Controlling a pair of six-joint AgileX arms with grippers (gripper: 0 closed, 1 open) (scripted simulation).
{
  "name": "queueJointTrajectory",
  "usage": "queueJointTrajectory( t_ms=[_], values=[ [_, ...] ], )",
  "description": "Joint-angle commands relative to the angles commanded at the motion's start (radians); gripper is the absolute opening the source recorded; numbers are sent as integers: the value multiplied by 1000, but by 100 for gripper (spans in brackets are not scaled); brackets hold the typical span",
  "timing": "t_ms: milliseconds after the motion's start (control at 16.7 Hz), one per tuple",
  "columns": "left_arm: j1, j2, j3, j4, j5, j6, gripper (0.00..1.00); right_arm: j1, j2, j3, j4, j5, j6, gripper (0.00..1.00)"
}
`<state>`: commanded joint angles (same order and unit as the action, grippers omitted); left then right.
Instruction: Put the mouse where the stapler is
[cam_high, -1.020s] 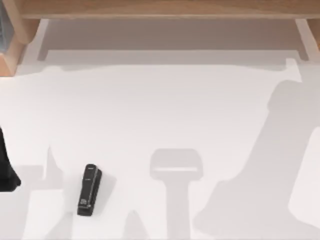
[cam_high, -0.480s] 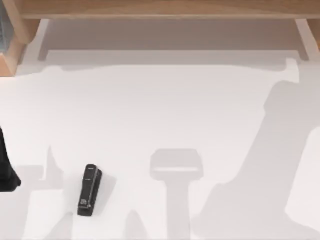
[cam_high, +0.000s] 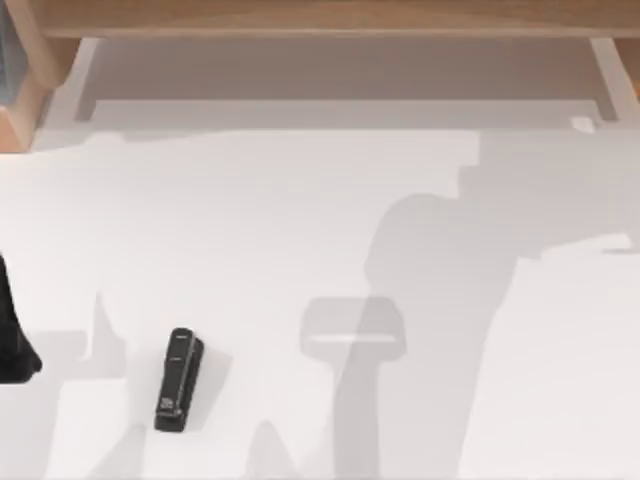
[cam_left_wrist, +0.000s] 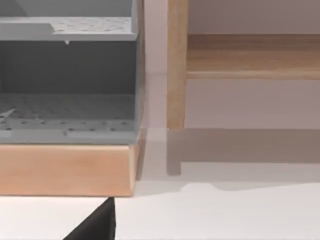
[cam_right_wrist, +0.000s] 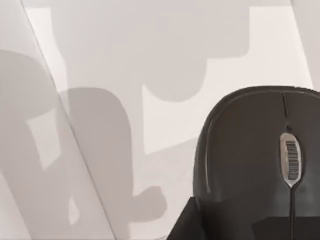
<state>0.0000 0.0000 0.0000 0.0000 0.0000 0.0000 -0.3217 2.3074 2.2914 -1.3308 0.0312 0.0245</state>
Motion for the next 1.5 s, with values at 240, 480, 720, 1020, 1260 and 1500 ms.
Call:
queueJointTrajectory(
  t_ms=[240, 480, 720, 1020, 1260, 1500],
  values=[
    [0, 0, 0, 0, 0, 0, 100, 116, -144, -84, -27, 19, 151, 0],
    [0, 0, 0, 0, 0, 0, 100, 292, -236, -187, -34, 37, 322, 0],
    [0, 0, 0, 0, 0, 0, 100, 518, -258, -284, -1, 50, 493, 0],
    [0, 0, 0, 0, 0, 0, 100, 824, -219, -386, 80, 58, 687, 0],
    [0, 0, 0, 0, 0, 0, 100, 1047, -162, -448, 156, 59, 811, 0],
    [0, 0, 0, 0, 0, 0, 100, 1212, -110, -489, 222, 58, 896, 0]
  ],
)
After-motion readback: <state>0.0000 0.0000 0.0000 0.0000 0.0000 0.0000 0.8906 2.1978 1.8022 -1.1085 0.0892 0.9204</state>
